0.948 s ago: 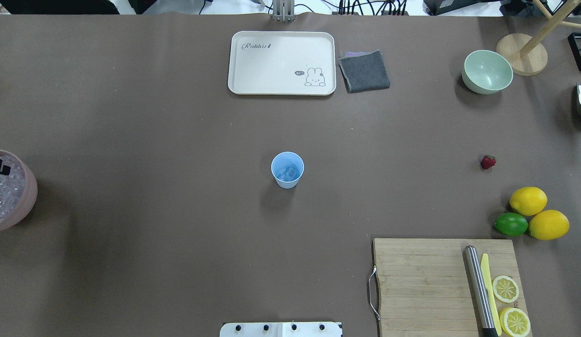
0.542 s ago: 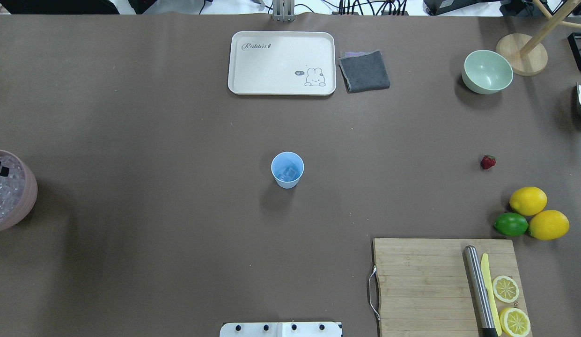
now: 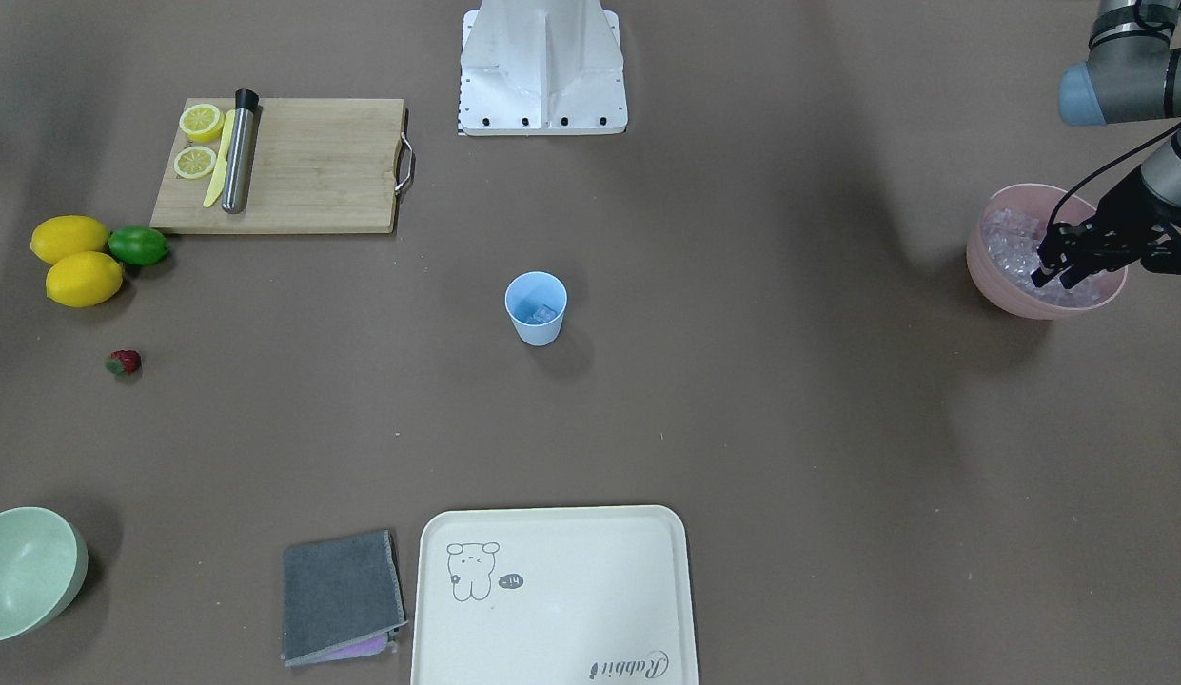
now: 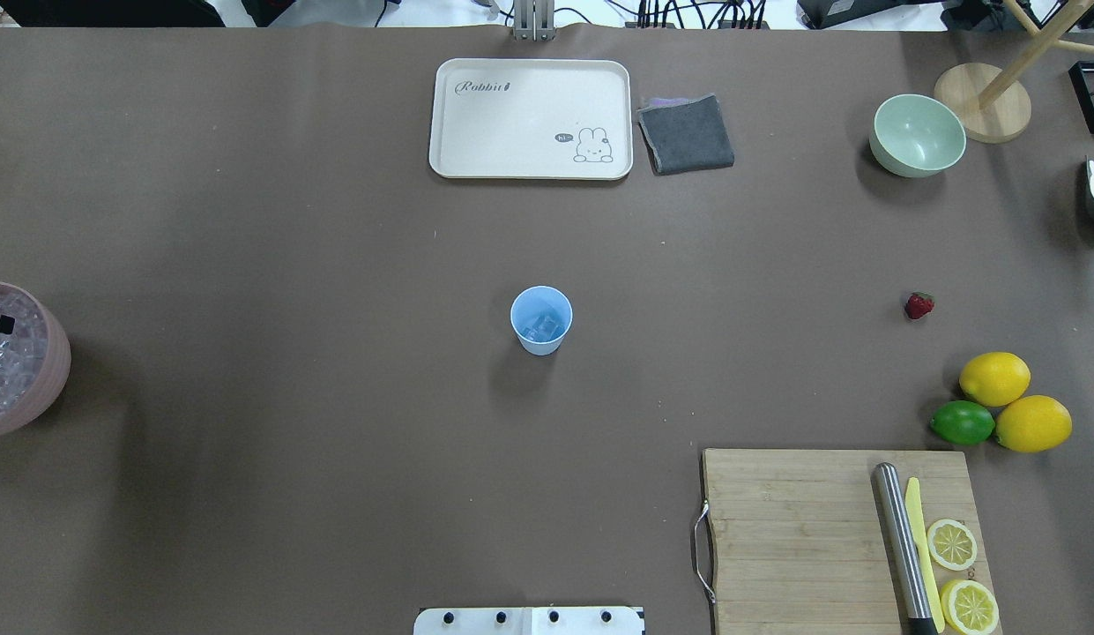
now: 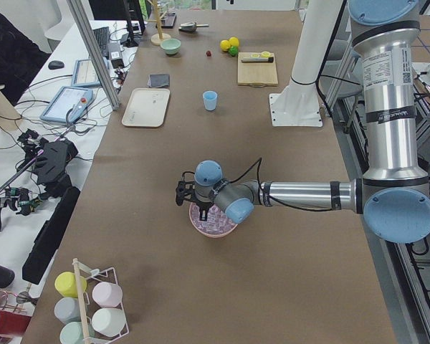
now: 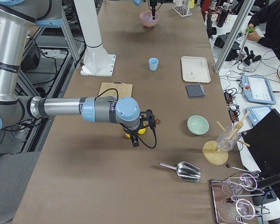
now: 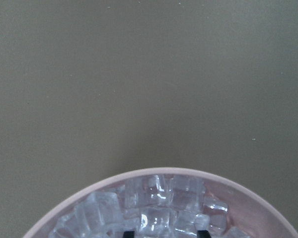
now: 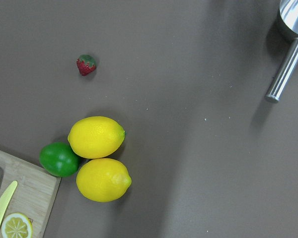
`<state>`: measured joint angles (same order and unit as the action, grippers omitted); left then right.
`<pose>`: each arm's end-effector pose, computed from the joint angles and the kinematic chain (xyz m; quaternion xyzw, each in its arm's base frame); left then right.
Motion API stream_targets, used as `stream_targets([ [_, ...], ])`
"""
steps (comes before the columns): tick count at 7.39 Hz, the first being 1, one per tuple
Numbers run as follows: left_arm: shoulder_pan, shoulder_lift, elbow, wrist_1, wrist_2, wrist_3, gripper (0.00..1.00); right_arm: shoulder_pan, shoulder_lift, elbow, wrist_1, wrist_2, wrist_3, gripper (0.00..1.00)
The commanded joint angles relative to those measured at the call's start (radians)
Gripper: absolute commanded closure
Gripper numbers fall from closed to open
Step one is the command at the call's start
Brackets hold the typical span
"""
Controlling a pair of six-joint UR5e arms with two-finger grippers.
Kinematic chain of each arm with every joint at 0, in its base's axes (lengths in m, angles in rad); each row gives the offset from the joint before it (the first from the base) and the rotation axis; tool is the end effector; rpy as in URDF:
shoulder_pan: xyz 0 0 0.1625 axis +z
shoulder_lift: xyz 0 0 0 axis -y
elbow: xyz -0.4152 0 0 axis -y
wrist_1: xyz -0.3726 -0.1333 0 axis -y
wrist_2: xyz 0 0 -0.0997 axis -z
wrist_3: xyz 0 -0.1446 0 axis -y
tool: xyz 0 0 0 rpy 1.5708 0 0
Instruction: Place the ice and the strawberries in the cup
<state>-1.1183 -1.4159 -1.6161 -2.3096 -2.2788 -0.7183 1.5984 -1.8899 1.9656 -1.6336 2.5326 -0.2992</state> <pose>0.1621 -0.4233 0.6436 0.0598 0.4351 -0.0119 0.8983 0.0241 -0.3415 0.6100 0.0809 -0.4555 -0.1230 0.8780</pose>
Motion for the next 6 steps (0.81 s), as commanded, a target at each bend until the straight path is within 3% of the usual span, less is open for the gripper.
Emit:
stream_targets([
  [1, 0.000, 0.002, -0.004, -0.005, -0.005, -0.013, 1.00, 0.000, 0.000, 0.001, 0.000, 0.000, 0.002, 0.00],
  [3, 0.000, 0.000, -0.004, -0.002, -0.011, -0.012, 1.00, 0.000, -0.009, 0.012, 0.000, 0.002, 0.003, 0.00],
  [6, -0.040, -0.009, -0.024, 0.009, -0.129, 0.002, 1.00, 0.000, -0.008, 0.007, 0.000, 0.002, 0.003, 0.00],
])
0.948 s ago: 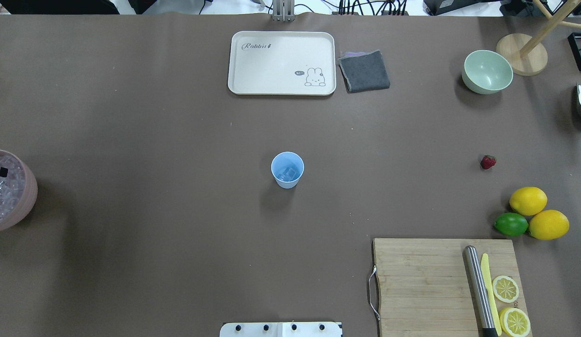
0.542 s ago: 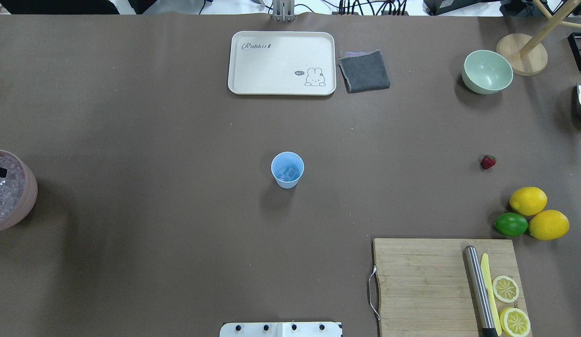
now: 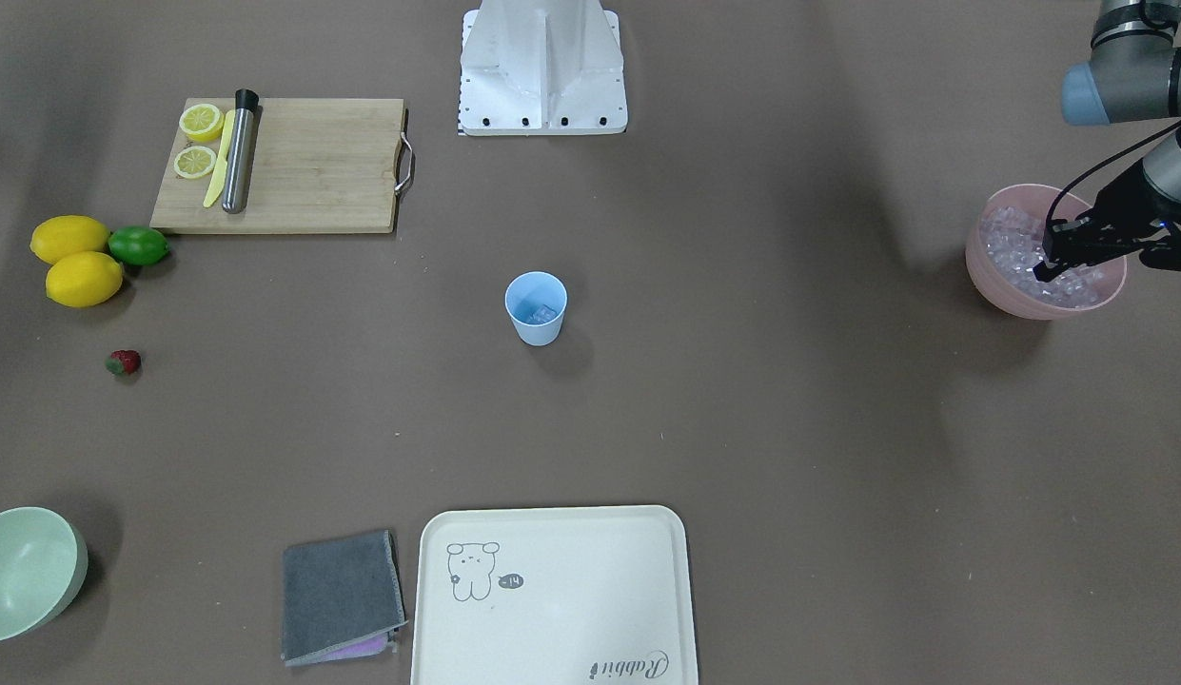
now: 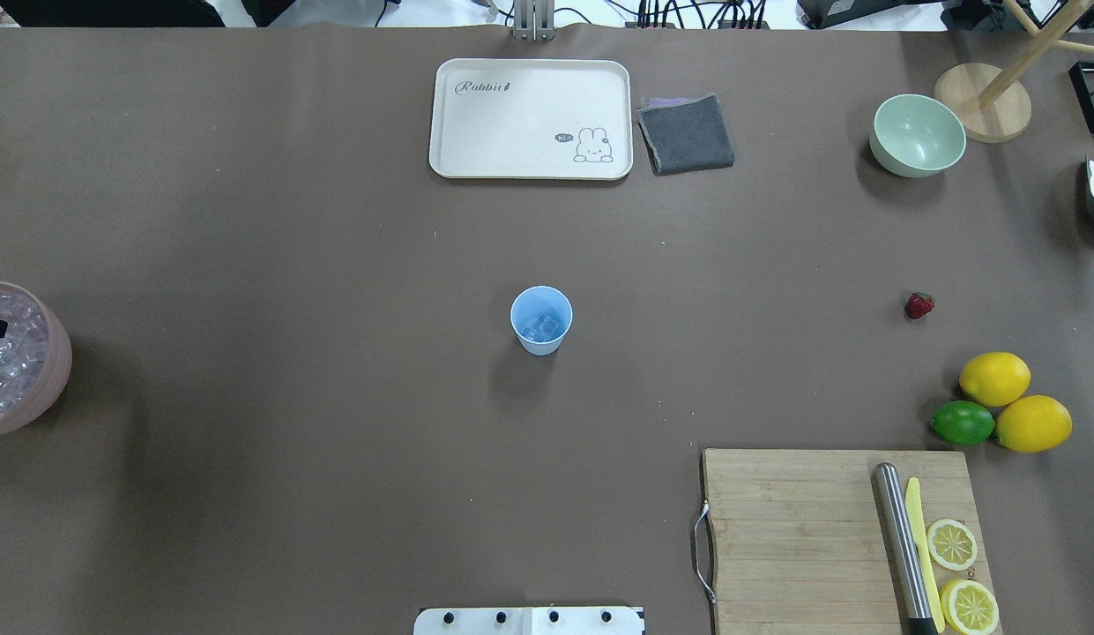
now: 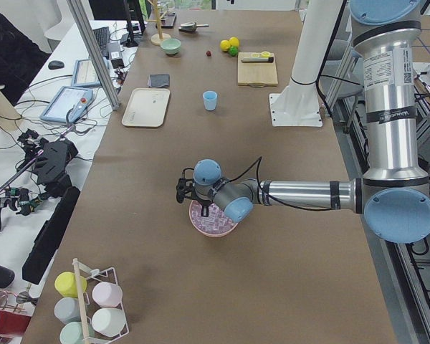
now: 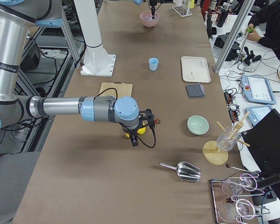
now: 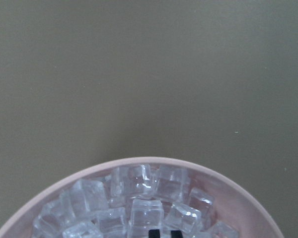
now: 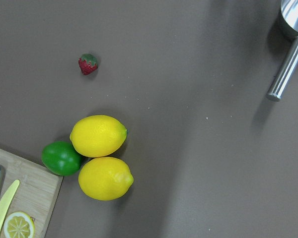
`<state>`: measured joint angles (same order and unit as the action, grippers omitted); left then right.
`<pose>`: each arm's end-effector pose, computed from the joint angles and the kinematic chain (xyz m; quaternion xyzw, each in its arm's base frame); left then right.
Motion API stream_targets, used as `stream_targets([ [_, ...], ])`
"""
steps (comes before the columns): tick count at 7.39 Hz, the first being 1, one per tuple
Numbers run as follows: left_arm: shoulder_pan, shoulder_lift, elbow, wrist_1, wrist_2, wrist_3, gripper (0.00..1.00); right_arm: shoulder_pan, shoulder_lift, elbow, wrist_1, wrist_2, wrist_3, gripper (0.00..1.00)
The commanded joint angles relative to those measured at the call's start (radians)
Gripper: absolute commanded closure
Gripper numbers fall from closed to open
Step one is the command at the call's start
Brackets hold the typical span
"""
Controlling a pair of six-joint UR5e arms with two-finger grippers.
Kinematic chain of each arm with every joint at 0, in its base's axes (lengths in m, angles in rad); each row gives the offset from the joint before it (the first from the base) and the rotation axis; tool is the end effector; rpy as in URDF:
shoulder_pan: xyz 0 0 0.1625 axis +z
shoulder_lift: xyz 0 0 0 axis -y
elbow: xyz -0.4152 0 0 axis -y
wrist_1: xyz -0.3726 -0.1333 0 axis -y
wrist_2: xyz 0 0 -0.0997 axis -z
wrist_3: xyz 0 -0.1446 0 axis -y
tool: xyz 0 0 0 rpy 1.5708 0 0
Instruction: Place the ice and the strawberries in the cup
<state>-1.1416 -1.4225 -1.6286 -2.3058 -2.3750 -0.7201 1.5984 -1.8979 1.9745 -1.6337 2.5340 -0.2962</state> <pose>0.1606 -0.4210 0.6271 0.0429 0.4700 -0.0039 0.8816 0.0239 -0.3384 0.6083 0.0807 -0.4562 -0.1218 0.8778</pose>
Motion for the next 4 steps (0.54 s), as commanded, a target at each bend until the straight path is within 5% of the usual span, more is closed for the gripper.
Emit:
stream_targets([
  [1, -0.017, -0.003, -0.014, 0.005, -0.052, 0.004, 1.00, 0.000, 0.000, -0.002, -0.002, 0.000, 0.000, 0.00],
  [3, -0.030, -0.003, -0.017, 0.003, -0.043, 0.004, 1.00, 0.000, -0.001, -0.002, -0.002, 0.002, 0.000, 0.00],
  [4, -0.030, -0.003, -0.039, 0.003, -0.036, 0.005, 0.60, 0.000, -0.001, 0.000, 0.000, 0.002, 0.000, 0.00],
])
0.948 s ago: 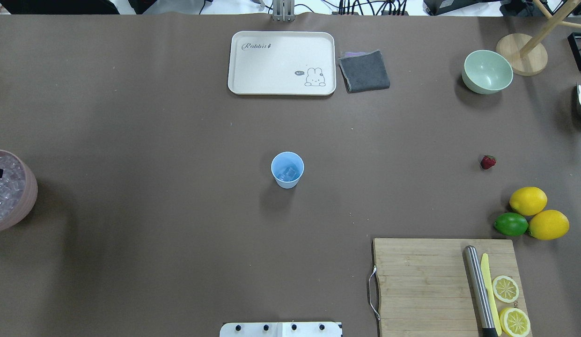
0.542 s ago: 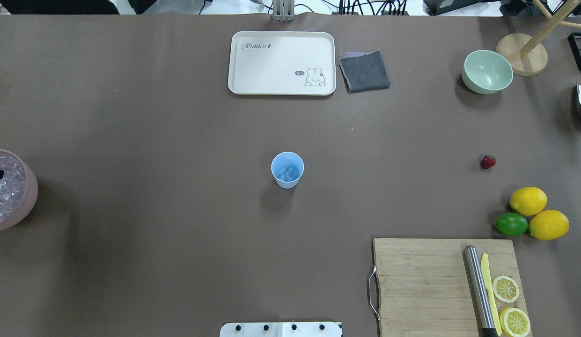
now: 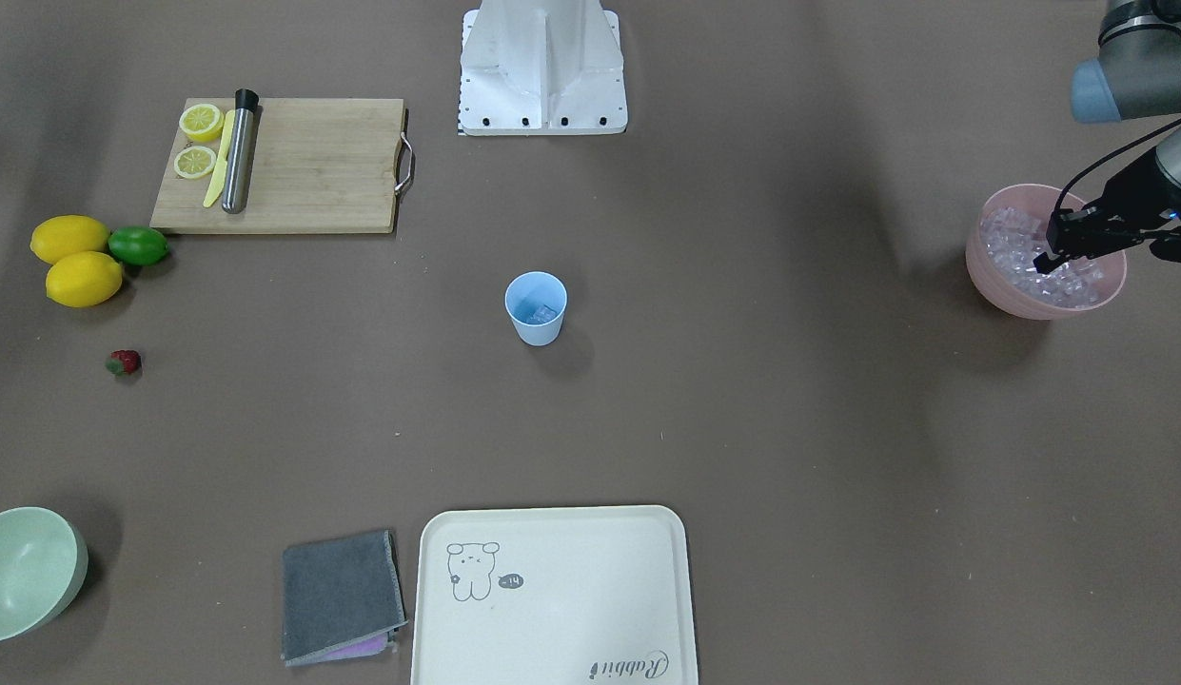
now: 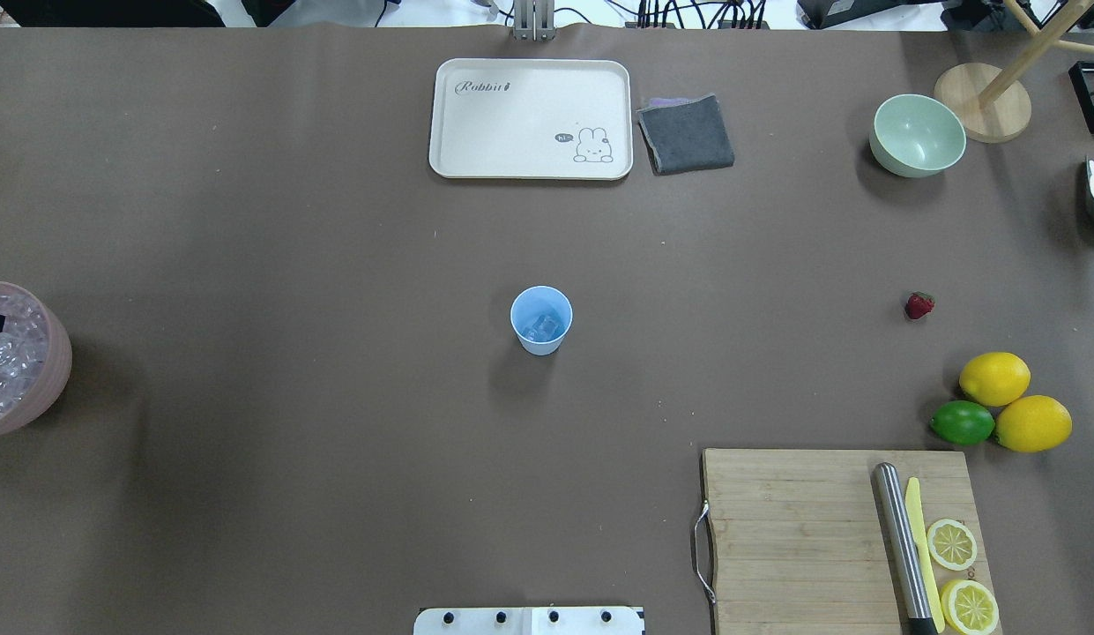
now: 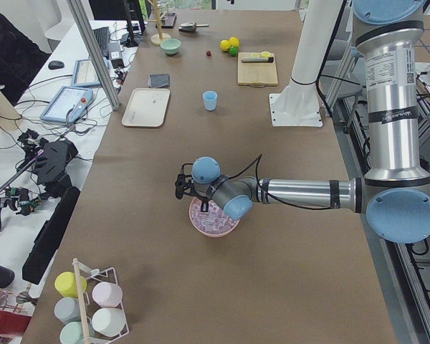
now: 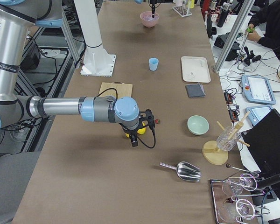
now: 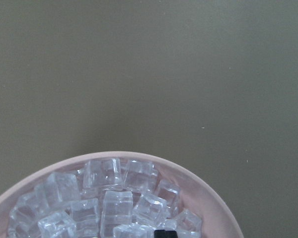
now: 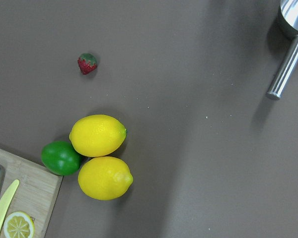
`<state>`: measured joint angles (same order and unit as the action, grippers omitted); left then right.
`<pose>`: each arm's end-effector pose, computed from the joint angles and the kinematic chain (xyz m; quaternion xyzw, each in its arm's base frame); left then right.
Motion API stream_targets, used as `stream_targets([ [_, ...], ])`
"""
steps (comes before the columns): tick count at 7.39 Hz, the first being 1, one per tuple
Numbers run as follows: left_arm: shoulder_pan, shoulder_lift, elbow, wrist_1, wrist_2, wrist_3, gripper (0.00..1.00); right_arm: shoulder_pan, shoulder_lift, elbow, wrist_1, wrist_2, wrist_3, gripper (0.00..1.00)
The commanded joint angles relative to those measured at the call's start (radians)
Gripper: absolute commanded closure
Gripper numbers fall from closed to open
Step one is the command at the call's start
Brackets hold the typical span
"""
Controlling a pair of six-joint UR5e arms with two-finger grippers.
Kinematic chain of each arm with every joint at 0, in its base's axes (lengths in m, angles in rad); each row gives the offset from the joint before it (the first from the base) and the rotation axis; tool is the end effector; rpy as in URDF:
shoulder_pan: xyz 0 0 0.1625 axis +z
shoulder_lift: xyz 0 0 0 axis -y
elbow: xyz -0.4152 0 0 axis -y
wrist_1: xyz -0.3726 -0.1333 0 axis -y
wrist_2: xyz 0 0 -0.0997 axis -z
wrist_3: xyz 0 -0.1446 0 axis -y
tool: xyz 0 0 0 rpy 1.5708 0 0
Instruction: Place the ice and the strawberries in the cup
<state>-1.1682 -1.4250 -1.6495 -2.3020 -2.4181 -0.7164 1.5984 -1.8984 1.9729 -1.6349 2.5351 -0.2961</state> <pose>0.1530 -0.4228 0.6122 0.0456 0.4871 -0.0023 0.8722 0.0238 -0.3380 0.6093 0.0793 -0.4569 -0.1210 0.8777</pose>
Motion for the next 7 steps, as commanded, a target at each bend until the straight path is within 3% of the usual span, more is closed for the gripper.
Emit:
stream_targets([
  [1, 0.001, 0.001, -0.036, -0.004, 0.028, 0.006, 0.49, 0.000, -0.001, 0.000, 0.001, 0.001, 0.000, 0.00],
  [2, 0.011, 0.008, -0.058, -0.004, 0.075, 0.008, 0.44, 0.000, -0.001, 0.000, 0.001, 0.001, 0.000, 0.00],
  [7, 0.047, 0.074, -0.121, -0.010, 0.155, 0.172, 0.43, 0.000, -0.002, 0.003, 0.001, -0.002, -0.003, 0.00],
])
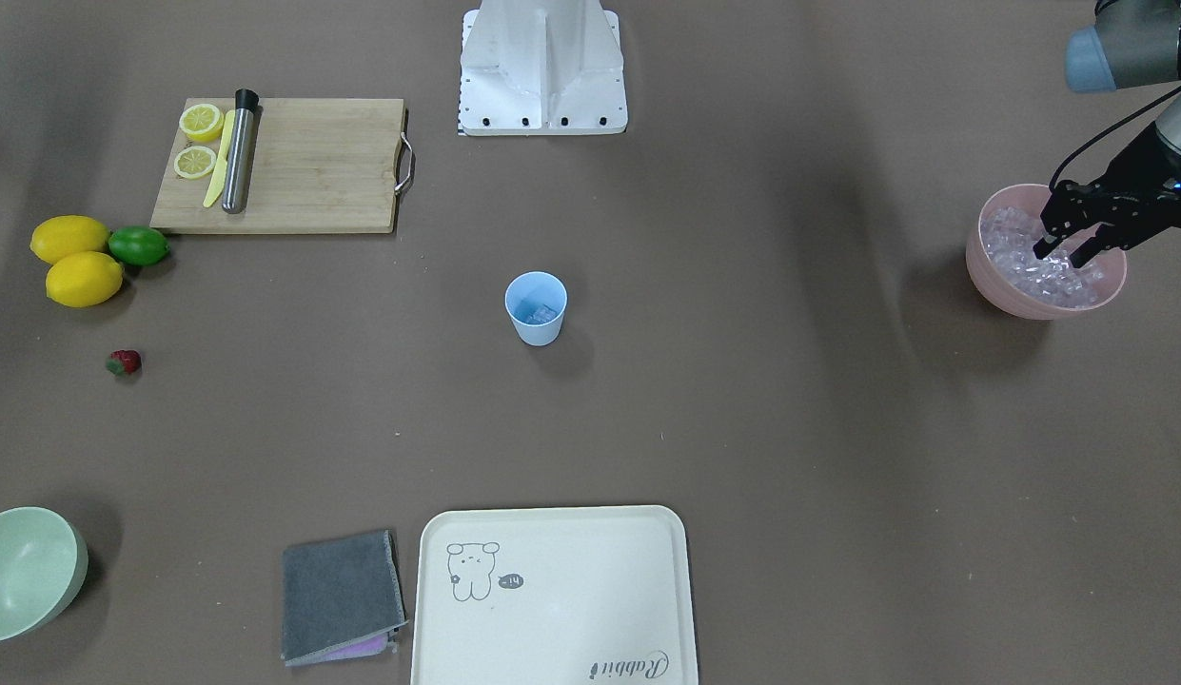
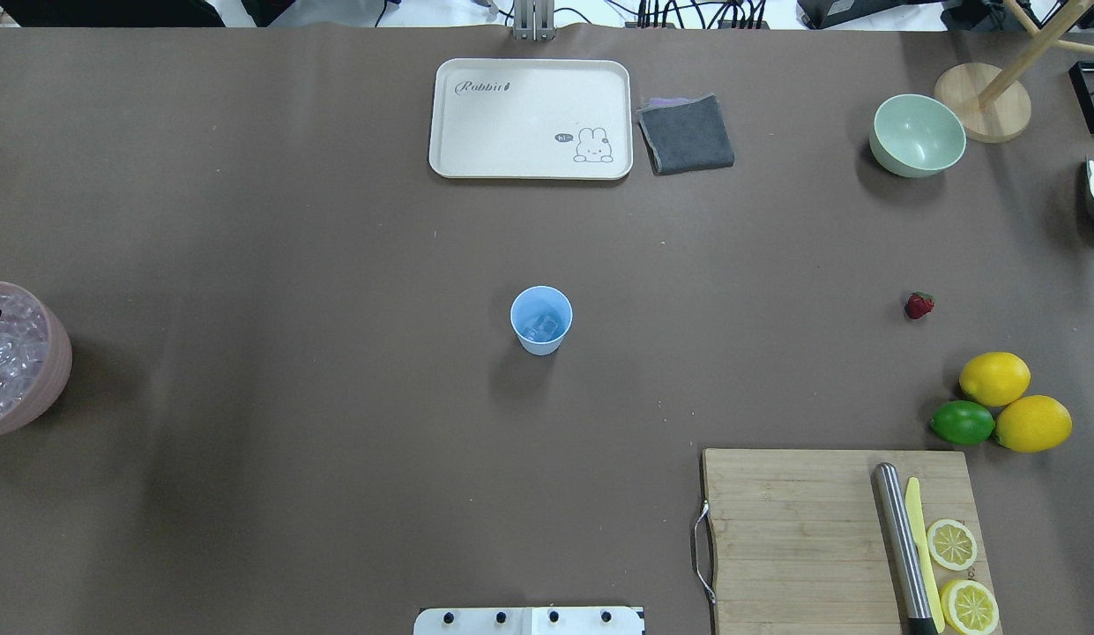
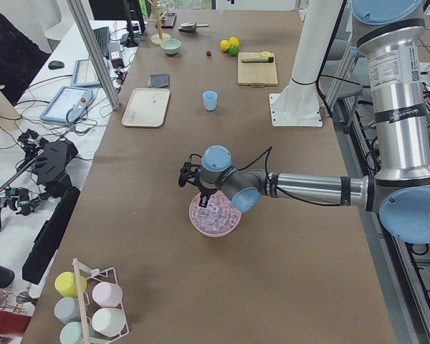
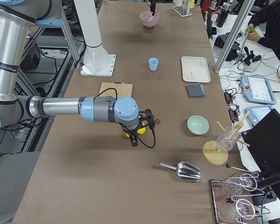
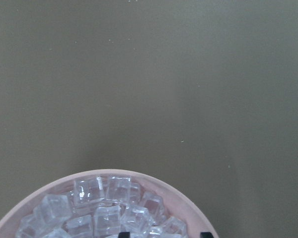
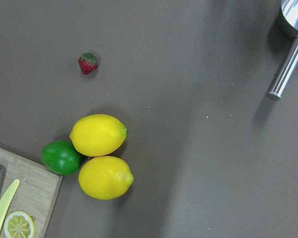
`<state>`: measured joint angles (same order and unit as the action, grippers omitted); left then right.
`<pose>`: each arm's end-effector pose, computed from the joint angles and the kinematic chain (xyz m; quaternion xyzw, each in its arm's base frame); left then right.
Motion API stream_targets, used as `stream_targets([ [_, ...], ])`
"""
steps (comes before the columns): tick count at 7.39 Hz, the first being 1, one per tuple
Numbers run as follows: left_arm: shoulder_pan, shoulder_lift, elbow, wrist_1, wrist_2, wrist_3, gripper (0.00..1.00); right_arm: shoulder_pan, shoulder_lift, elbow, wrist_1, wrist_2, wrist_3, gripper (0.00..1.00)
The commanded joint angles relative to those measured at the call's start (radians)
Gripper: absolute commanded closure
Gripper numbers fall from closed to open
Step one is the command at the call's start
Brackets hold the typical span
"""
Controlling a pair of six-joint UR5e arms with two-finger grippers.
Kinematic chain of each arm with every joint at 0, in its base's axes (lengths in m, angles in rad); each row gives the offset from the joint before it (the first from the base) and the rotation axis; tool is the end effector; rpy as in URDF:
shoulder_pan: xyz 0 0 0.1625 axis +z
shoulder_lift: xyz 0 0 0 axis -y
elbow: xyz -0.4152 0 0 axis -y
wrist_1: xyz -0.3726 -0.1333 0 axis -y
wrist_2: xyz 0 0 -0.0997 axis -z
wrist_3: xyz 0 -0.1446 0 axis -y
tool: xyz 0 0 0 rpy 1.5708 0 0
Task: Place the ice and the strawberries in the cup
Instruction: 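Lower the left gripper into the ice to grasp a third cube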
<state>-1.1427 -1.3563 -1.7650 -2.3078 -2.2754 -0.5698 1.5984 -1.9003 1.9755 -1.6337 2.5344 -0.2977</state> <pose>0.1431 -0.4092 0.5933 0.1344 0.4413 0.0585 0.8853 0.0239 -0.3374 0.6086 0.0804 -0.4564 -0.1221 0.8777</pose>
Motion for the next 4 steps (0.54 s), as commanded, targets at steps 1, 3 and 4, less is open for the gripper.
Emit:
stream_targets([
  [1, 0.049, 0.006, -0.010, -0.004, 0.010, 0.022, 0.43, 0.000, 0.000, 0.000, 0.000, -0.002, -0.001, 0.00],
  [3, 0.057, 0.041, -0.019, 0.001, -0.004, -0.014, 0.43, 0.000, 0.001, -0.001, 0.000, -0.002, -0.001, 0.00],
  [4, 0.057, 0.049, -0.024, 0.001, -0.004, -0.167, 0.43, 0.000, 0.001, -0.001, 0.000, -0.002, 0.000, 0.00],
])
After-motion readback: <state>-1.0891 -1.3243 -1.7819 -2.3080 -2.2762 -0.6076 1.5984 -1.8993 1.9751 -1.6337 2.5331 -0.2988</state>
